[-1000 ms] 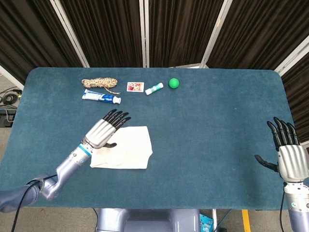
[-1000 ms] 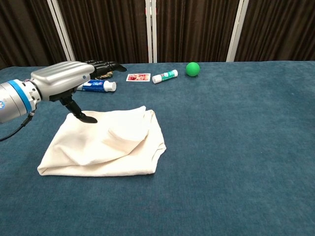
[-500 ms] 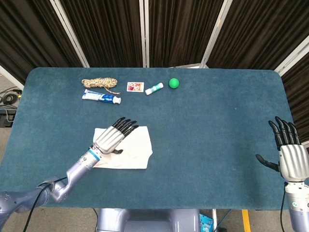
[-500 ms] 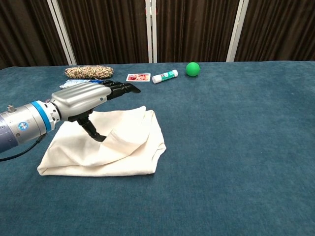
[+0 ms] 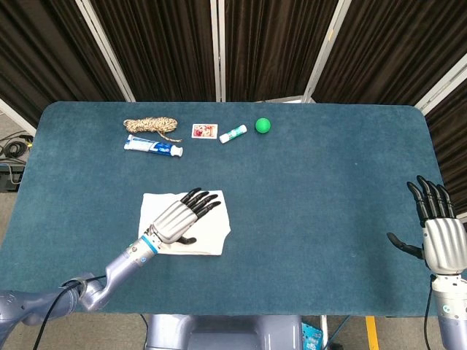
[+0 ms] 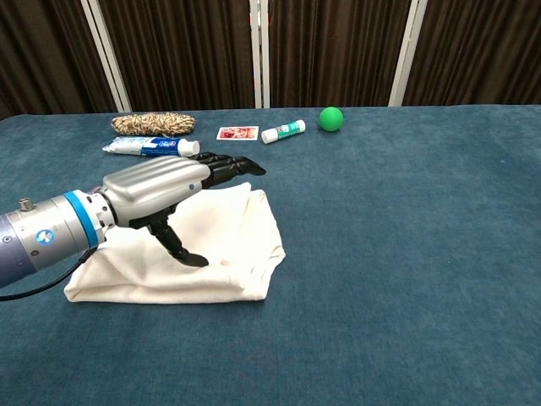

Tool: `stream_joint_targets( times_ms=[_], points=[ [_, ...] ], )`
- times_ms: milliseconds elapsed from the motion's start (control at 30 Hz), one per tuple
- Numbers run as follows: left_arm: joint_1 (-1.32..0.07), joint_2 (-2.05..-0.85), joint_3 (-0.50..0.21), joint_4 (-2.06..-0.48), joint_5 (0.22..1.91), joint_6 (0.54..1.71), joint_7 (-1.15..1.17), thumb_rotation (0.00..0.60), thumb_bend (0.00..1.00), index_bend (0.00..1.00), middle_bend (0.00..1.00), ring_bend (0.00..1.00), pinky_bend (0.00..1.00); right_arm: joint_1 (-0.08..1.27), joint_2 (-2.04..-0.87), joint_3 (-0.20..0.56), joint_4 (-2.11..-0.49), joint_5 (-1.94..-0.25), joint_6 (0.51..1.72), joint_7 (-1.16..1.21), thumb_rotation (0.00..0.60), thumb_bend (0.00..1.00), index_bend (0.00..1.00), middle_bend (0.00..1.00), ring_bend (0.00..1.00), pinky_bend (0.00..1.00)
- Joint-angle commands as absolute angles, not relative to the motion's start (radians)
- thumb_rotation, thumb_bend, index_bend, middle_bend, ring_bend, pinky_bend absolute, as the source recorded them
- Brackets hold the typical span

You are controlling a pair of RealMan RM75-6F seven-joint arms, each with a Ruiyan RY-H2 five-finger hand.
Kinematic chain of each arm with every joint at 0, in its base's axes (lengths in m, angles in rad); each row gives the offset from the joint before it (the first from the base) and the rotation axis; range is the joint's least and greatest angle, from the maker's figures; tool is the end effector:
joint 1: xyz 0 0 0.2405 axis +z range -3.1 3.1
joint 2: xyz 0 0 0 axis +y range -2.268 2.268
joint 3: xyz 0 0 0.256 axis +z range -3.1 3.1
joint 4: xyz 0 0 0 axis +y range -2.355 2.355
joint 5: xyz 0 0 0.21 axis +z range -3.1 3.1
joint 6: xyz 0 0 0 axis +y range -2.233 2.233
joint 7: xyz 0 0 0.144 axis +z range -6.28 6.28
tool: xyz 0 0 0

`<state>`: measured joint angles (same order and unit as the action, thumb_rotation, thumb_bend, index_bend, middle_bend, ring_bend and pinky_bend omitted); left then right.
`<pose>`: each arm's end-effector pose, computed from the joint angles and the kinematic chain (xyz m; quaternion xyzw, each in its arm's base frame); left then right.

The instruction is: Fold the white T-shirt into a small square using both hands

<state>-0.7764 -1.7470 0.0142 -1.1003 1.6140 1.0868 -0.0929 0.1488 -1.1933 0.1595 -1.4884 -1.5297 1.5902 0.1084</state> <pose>-0.1464 0.3173 -0.0728 -0.8103 -0.2789 -0.4333 0.2790 -0.2964 -0.2211 0.1755 0.5548 -0.3175 0.4951 0.5885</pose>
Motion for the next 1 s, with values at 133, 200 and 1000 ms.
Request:
stream_joint_targets(
  times_ms=[133,200,1000],
  points=[
    [-0.775,-1.766,0.019,-1.096,1.613,1.074,-0.089,0.600,0.00,0.00,0.00,0.00,0.00,0.148,-1.192,0.160,-1.489,-1.529,1.590,0.110,0.600,0.00,0.08,0.00,0.00,0.00],
    [-0.774,-1.776,0.023,-1.089,1.615,1.070,-0.088,0.600,0.00,0.00,0.00,0.00,0.00,0.148,-1.192,0.160,-1.489,-1.529,1.590,0.110,0.600,0.00,0.09,0.00,0.00,0.00],
    [-0.735,-1.744,0.015,-1.105,1.652,1.179,-0.129,0.600,0.00,0.00,0.00,0.00,0.00,0.147,-1.189,0.157,-1.493,-1.535,1.591,0.112,0.600,0.00,0.09,0.00,0.00,0.00]
  ],
)
